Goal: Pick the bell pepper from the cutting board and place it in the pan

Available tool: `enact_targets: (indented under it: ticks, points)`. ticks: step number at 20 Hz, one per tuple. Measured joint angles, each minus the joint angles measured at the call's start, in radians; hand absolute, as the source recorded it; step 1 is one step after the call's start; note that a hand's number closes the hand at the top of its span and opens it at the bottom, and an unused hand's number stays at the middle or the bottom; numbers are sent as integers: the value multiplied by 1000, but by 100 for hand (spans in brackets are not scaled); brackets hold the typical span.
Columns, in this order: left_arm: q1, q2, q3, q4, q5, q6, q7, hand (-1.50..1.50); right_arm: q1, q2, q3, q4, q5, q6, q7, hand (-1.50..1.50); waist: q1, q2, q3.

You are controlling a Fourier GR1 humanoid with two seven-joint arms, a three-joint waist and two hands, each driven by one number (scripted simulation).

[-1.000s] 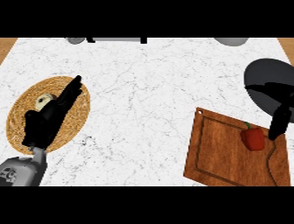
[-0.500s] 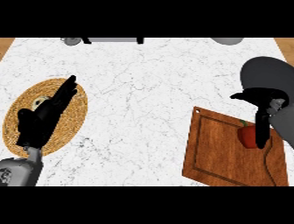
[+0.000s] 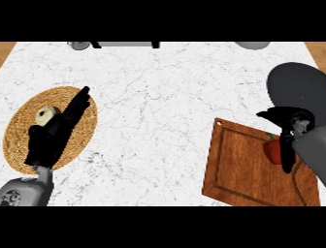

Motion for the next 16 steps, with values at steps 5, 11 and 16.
enact_targets:
  ticks: [5, 11, 16]
  points:
    - [3, -5, 27, -10, -8, -26, 3, 0, 54, 17, -37, -25, 79, 5, -23, -150, 0, 0, 0]
    - [3, -23, 50, -1, -23, -45, -6, 0, 88, 59, -72, 22, 190, -43, -90, -150, 2, 1, 0]
    - [10, -26, 63, -6, -28, -66, -8, 0, 100, 67, -73, 58, 250, -46, -185, 150, 3, -1, -2]
